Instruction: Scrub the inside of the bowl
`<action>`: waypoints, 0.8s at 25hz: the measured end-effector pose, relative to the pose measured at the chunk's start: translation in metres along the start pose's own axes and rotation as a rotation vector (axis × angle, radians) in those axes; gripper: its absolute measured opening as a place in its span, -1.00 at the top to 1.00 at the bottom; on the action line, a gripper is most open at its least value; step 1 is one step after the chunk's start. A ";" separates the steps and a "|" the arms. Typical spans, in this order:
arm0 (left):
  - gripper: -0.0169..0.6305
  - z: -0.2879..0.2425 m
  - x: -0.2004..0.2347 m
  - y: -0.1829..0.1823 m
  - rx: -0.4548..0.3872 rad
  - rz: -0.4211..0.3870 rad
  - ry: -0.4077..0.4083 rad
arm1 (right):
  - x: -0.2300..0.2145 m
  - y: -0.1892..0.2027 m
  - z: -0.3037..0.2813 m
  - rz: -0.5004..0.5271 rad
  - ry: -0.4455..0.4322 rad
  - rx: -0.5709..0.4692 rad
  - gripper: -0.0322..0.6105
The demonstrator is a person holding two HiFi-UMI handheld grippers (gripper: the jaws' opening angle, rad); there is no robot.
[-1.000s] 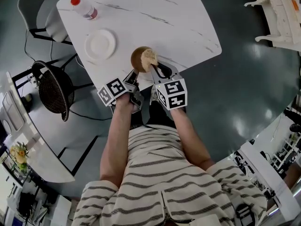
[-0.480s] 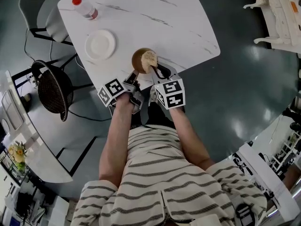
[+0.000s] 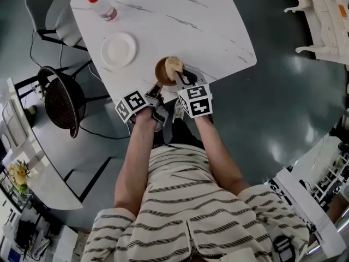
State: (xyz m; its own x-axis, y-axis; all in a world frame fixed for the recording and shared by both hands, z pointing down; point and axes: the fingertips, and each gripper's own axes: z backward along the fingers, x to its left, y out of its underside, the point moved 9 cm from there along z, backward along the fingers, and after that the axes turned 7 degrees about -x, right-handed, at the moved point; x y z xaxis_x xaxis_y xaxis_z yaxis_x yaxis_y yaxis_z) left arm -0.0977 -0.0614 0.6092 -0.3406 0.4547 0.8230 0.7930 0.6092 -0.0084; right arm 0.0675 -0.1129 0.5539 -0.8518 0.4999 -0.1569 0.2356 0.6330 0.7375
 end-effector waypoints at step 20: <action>0.92 0.000 -0.004 0.005 0.011 -0.070 0.004 | 0.019 -0.003 -0.021 0.024 -0.047 -0.030 0.68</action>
State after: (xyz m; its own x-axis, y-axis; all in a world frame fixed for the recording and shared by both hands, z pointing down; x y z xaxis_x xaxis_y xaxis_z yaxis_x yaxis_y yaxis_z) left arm -0.0923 -0.0603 0.6064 -0.3933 0.4079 0.8240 0.7617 0.6464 0.0436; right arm 0.0407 -0.1169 0.5624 -0.8230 0.5424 -0.1685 0.2413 0.6024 0.7608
